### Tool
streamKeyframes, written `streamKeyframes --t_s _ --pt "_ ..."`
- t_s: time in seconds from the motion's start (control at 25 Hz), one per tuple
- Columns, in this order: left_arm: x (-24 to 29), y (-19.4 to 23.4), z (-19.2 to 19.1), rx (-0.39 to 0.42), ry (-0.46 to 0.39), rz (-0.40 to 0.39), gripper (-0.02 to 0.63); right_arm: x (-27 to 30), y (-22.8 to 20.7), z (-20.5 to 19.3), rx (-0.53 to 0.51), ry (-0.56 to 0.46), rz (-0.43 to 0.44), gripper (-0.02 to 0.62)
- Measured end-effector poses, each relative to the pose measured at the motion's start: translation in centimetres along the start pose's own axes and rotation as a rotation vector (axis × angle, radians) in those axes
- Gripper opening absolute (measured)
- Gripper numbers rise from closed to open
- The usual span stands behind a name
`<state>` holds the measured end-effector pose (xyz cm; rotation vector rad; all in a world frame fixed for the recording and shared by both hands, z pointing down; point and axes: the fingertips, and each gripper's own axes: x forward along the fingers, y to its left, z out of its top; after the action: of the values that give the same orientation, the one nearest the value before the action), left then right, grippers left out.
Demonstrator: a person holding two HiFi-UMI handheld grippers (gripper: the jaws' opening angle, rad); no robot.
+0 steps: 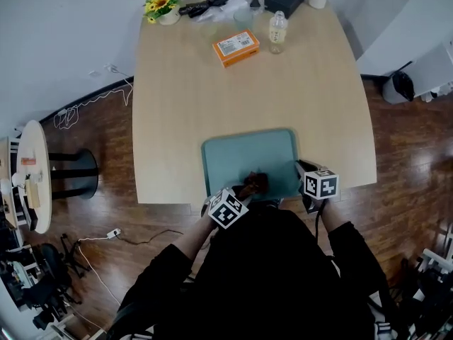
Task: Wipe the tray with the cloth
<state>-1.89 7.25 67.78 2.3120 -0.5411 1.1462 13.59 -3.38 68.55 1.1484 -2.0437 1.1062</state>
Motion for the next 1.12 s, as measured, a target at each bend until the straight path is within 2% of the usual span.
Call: streamKeyframes --t_s 0.12,0.24,0.4,0.48,0.56,0.6,0.76,1.0,1.12 --pt "0.0 1.4 0.6 0.031 -0.009 0.039 0.091 0.0 0.1 -0.2 0.001 0.003 0.004 0.029" --pt "-0.4 6.6 2.2 0.007 -0.033 0.145 0.091 0.0 0.1 -0.1 -0.001 0.005 0.004 0.029" --pt "-2.7 16.9 4.1 -0.136 -0.052 0.358 0.091 0.1 0.2 0.0 -0.005 0.002 -0.001 0.029" --pt "-3.6 19.5 4.3 -0.261 -0.065 0.387 0.092 0.1 0.1 0.0 -0.005 -0.001 0.0 0.029" --pt "-3.9 19.4 3.7 -0.378 -0.085 0.364 0.092 0.1 0.1 0.0 -0.005 -0.002 0.0 0.029" --pt "-4.0 18.9 3.4 -0.408 -0.097 0.359 0.092 0.1 0.2 -0.1 -0.005 -0.001 -0.001 0.029" --pt "-4.4 15.4 1.3 -0.453 -0.127 0.358 0.092 0.1 0.1 0.0 -0.007 0.001 -0.002 0.029" --pt "-5.7 8.3 -3.8 -0.544 -0.144 0.332 0.091 0.1 -0.1 0.1 -0.011 -0.005 -0.009 0.029" --pt "-6.1 6.5 -5.4 -0.594 -0.164 0.328 0.091 0.1 0.0 -0.1 -0.001 -0.004 -0.008 0.028"
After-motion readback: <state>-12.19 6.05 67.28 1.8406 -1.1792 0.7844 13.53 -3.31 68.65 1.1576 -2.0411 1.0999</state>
